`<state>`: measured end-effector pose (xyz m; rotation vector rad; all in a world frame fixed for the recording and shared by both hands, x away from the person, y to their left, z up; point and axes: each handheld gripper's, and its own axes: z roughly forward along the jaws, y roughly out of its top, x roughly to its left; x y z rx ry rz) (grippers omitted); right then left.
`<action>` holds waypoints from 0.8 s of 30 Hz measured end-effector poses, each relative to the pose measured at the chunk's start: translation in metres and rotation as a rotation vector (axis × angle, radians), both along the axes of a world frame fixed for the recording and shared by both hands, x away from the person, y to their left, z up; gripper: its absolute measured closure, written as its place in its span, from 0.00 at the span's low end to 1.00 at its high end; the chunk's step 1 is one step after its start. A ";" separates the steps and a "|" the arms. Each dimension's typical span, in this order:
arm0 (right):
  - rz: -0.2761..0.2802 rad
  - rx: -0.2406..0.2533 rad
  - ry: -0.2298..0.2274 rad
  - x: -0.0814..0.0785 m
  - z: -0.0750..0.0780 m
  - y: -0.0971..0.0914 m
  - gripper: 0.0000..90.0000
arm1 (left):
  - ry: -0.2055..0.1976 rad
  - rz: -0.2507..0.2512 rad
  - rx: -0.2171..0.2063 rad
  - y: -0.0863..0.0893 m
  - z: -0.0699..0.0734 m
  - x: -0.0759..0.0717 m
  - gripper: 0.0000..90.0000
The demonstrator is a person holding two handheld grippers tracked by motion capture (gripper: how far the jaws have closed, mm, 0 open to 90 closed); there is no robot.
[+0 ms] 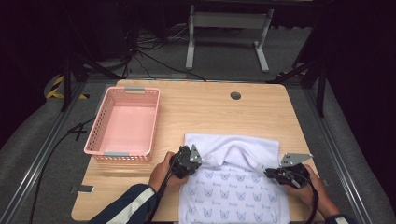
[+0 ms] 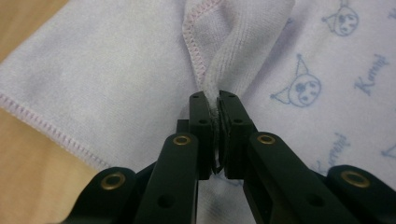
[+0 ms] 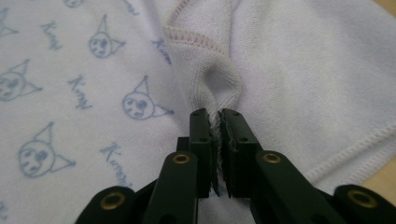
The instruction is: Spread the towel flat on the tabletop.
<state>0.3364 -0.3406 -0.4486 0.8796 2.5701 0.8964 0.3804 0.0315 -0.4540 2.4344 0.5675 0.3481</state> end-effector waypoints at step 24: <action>-0.270 -0.095 -0.134 0.147 -0.001 0.015 0.93 | -0.073 0.290 0.044 -0.033 0.001 0.131 0.95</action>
